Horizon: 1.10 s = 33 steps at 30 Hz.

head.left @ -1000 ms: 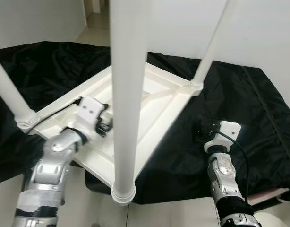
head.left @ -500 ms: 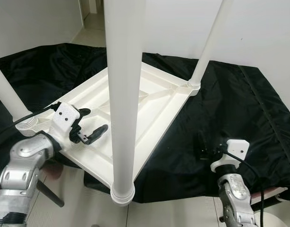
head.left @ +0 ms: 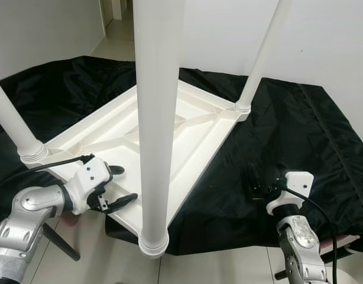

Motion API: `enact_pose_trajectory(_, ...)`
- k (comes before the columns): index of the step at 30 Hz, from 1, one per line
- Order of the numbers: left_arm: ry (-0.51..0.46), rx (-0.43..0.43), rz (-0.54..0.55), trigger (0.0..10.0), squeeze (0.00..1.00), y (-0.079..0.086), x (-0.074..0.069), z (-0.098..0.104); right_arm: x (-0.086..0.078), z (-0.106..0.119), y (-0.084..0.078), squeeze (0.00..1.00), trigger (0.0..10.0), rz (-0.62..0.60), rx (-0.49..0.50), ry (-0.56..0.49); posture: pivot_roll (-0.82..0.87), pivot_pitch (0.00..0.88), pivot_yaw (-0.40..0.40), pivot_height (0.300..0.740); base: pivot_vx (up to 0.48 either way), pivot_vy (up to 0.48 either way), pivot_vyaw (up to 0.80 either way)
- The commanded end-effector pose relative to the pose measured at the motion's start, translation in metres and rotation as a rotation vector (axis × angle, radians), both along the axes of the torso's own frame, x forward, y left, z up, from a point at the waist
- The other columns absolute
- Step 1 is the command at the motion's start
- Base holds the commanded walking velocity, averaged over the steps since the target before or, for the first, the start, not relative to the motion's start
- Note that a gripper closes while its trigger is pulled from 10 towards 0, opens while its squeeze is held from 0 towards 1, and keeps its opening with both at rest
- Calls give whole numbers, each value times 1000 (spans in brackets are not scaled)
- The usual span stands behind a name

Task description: Building children table

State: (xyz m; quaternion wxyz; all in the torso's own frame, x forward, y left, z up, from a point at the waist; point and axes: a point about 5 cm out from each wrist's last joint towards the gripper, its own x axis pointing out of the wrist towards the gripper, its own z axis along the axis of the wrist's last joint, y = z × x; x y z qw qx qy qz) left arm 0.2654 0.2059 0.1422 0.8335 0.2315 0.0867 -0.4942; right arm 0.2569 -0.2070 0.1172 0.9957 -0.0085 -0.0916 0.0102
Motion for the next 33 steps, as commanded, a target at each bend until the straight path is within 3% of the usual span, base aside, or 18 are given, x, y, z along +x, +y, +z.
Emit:
enact_pose_trajectory(1,81,29,-115,10000,0,0,-8,-8,-1,-1,-3,0,10000,-2,-2,11,74,5,-51,740,0,0,0)
enact_pose_trajectory(8,102,79,-134,10000,0,4,-2,-14,0,0,-2,0,10000,1,-5,18,69,0,-42,740,0,0,0)
enact_pose_trajectory(13,106,147,-133,10000,0,8,15,-16,1,1,-3,0,10000,-1,-10,22,64,0,-32,740,0,0,0)
enact_pose_trajectory(15,106,147,-133,10000,0,8,15,-16,1,1,-3,0,10000,-1,-10,22,64,0,-32,740,0,0,0)
enact_pose_trajectory(19,129,260,-124,10000,0,3,32,-26,1,1,-1,0,10000,-4,-14,19,48,0,-15,740,0,0,0)
enact_pose_trajectory(24,147,284,-122,10000,0,4,40,-28,1,2,0,0,10000,-8,-15,18,35,0,0,740,0,0,0)
enact_pose_trajectory(25,145,350,-105,10000,0,6,47,-31,0,1,0,0,10000,-14,-12,18,34,0,5,740,0,0,0)
enact_pose_trajectory(28,176,414,-53,10000,0,10,53,-37,0,1,0,0,10000,-16,-12,18,34,0,5,740,0,0,0)
enact_pose_trajectory(32,196,394,-13,10000,0,10,58,-37,0,1,2,0,10000,-16,-10,16,29,2,17,740,0,0,0)
enact_pose_trajectory(33,188,369,-7,4627,0,7,61,-34,0,1,3,0,10000,-18,-10,16,28,4,19,740,0,0,0)
